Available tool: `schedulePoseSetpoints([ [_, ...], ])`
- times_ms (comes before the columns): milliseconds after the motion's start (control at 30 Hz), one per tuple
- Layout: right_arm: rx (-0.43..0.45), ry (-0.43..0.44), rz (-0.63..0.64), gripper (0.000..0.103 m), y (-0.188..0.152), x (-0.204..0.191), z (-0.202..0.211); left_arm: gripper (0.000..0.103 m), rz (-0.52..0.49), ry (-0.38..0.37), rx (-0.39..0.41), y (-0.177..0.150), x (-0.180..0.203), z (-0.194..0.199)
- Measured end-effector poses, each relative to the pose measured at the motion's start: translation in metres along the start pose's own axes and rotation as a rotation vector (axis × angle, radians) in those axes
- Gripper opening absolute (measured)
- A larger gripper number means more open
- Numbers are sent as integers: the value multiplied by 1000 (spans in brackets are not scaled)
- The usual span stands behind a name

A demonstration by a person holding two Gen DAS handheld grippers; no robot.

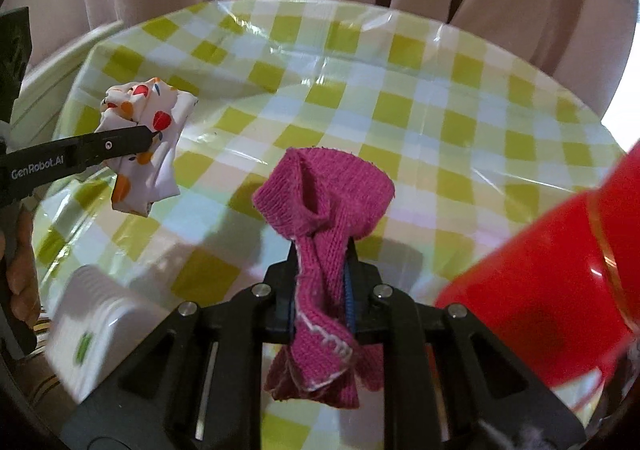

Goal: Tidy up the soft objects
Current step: 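Carry the floral cloth and pink glove into the box and open both tools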

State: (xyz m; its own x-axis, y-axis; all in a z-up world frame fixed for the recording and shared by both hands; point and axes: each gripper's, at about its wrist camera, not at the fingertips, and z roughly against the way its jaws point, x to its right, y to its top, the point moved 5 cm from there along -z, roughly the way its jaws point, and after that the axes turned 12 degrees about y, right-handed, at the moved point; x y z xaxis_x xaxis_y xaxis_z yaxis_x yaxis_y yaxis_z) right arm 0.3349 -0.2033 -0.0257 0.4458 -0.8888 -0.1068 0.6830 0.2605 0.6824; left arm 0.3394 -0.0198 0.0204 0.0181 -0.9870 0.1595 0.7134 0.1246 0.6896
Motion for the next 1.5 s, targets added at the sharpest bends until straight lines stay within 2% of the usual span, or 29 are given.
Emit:
schedulePoseSetpoints([
  [300,62,-33,-49,21,-19,-9,75,17,-19,-98,67,-7,36,72],
  [700,111,-113,-127,21,-71,12,168,17,-62,-245,-2,-80,98,121],
  [867,103,-155,-159,21,-110,23,200,17,-87,-316,-57,-116,128,135],
  [1133,50,-264,-246,21,-193,47,257,17,-140,-444,-186,-190,193,159],
  [1367,41,-356,-369,21,-263,78,315,17,-251,-507,-266,-244,258,179],
  [1400,40,-365,-389,22,-272,82,320,18,-263,-508,-271,-248,264,179],
  [1500,35,-383,-441,23,-295,91,332,30,-303,-514,-298,-266,283,182],
])
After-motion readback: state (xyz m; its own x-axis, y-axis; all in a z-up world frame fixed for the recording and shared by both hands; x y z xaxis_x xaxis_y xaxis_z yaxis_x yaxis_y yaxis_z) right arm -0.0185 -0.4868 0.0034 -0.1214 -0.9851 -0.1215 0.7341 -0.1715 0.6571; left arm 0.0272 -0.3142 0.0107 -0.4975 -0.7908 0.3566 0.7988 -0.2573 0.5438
